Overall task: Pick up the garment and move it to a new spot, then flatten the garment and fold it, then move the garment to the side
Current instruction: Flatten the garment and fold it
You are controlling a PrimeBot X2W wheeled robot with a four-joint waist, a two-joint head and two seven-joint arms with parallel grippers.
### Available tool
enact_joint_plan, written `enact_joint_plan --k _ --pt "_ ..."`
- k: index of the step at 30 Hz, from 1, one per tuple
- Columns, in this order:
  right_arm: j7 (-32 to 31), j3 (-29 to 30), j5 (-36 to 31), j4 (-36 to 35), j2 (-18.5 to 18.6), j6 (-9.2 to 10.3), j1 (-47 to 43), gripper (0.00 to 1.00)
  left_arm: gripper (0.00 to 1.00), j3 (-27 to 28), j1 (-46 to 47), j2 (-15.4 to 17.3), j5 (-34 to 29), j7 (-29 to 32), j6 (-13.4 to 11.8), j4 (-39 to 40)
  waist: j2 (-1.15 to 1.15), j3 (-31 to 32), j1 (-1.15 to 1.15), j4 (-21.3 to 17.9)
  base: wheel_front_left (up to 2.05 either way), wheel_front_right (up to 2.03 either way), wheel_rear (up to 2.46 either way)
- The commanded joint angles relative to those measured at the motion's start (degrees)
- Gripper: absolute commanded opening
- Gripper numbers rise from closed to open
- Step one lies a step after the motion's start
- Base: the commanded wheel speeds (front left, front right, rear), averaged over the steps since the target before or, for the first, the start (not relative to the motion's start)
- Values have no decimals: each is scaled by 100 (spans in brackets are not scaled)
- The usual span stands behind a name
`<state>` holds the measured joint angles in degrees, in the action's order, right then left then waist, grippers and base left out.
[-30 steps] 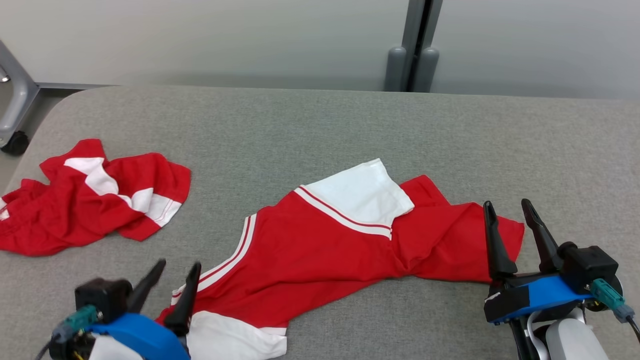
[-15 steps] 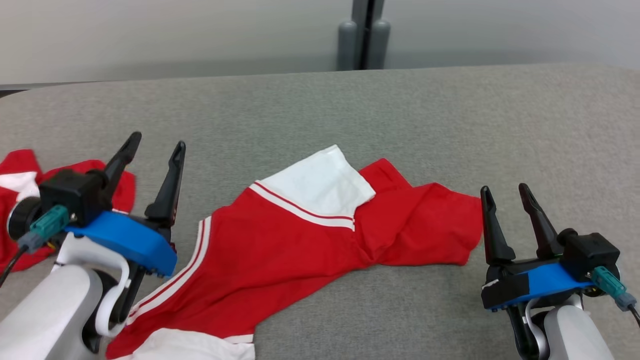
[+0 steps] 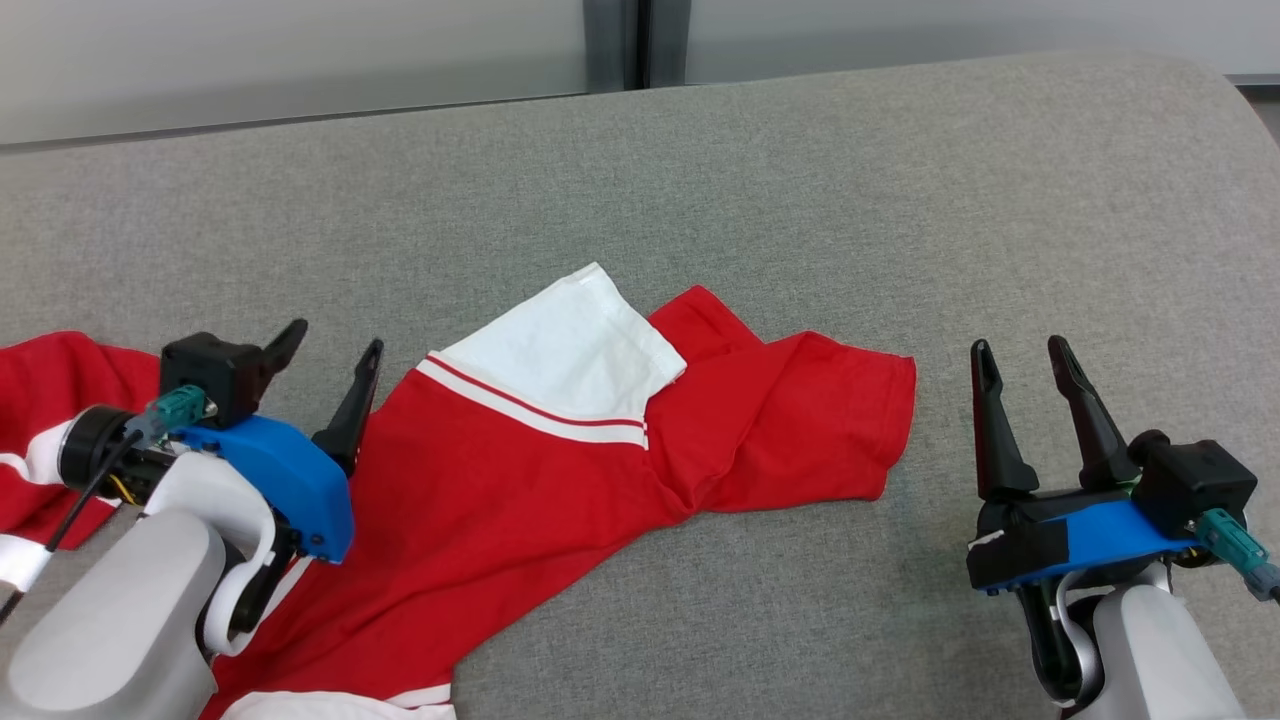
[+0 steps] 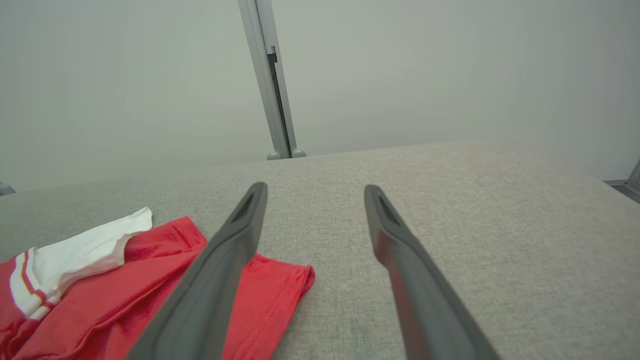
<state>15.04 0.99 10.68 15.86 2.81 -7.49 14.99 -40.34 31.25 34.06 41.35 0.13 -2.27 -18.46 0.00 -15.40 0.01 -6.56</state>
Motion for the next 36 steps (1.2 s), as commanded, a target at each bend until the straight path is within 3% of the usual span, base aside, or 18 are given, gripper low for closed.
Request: enact_joint_plan --k 1,18,19,20,21,36 --pt "22 10 46 -16 12 -1 39 100 100 -116 -2 -77 -6 49 107 -297 0 -28 -1 -21 0 0 0" --pt "22 34 -47 25 14 -1 -17 100 100 -902 -50 -716 -40 432 757 -2067 0 63 -1 -2 0 0 0" --pt "22 30 -53 28 14 -1 -25 100 78 -949 -53 -752 -34 446 805 -2098 0 80 -1 2 0 0 0" --pt "22 27 -63 22 14 -1 -29 100 35 -975 -13 -782 -64 350 838 -2096 0 96 -1 7 0 0 0" --pt "22 29 -75 13 14 -1 -37 100 0 -962 8 -813 -36 246 853 -2092 0 115 -1 17 0 0 0" --pt "22 -55 -82 -12 15 -1 -34 100 0 -509 1348 -657 75 -677 955 -1653 0 128 -1 -2 0 0 0"
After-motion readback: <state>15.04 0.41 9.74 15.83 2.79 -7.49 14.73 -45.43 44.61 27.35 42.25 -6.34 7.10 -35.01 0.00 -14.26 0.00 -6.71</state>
